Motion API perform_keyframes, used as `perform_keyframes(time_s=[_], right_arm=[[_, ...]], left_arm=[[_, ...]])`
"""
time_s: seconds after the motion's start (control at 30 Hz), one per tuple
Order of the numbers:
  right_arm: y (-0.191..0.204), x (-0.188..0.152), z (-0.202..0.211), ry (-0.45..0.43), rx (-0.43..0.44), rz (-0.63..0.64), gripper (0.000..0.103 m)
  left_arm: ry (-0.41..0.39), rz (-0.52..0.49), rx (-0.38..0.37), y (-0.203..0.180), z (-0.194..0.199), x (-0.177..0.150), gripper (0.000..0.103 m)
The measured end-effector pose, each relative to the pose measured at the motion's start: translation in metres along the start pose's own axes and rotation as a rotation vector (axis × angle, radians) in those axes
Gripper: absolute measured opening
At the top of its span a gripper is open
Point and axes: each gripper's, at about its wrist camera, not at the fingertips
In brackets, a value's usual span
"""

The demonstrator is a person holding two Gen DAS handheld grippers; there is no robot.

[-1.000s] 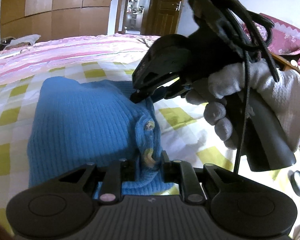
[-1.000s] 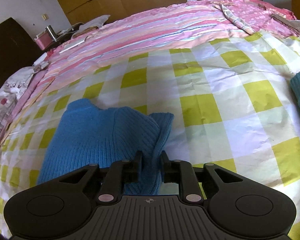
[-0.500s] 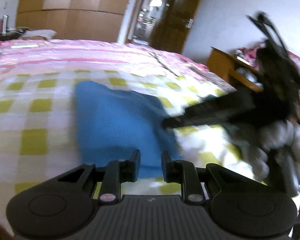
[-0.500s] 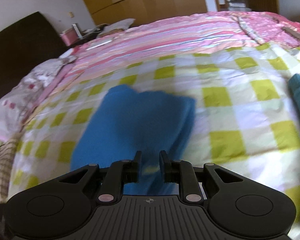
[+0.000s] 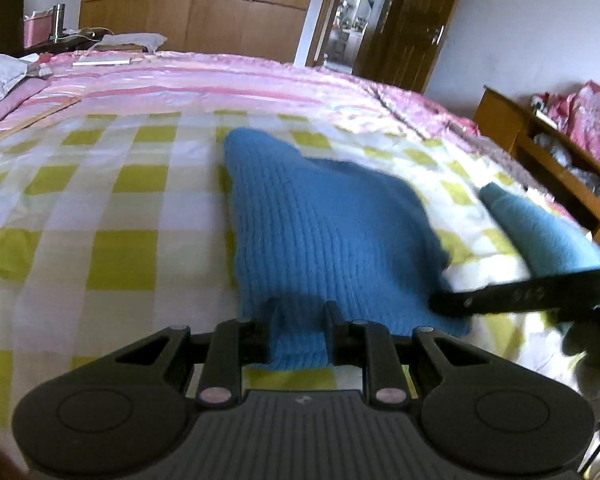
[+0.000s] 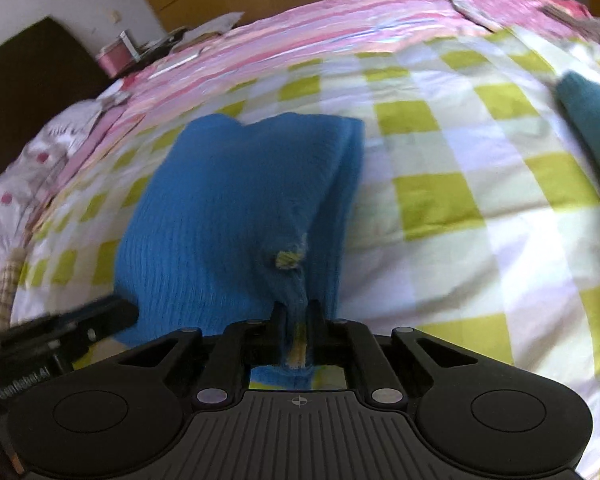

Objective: Fold small clothes
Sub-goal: 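Lower the folded sweater onto the bed and open both grippers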

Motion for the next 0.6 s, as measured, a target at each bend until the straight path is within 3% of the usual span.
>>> perform_keyframes(time_s=[0.23,0.33,0.6], right_arm=[[-0.001,-0.006,0.010,-0.003,-0.003,-0.020,0.009],[0.003,-0.007,0.020,-0.021,-0.009,-0.021,0.017],[0.025,-0.023,0.040,-0.088,-0.124,0.105,0.017]], left_arm=[[0.009,-0.009,0.016,-0.005,0.011,-0.001,0.028],[0.006,-0.006,0.021,-0.005,0.017,-0.002,0.028],[0.042,-0.010,0.066,-0.006,0.020,-0.004,0.028]])
Point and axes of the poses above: each gripper's, at about its wrist camera, not at the fingertips, and z roughly against the way its jaws point, y to its left, x to its top
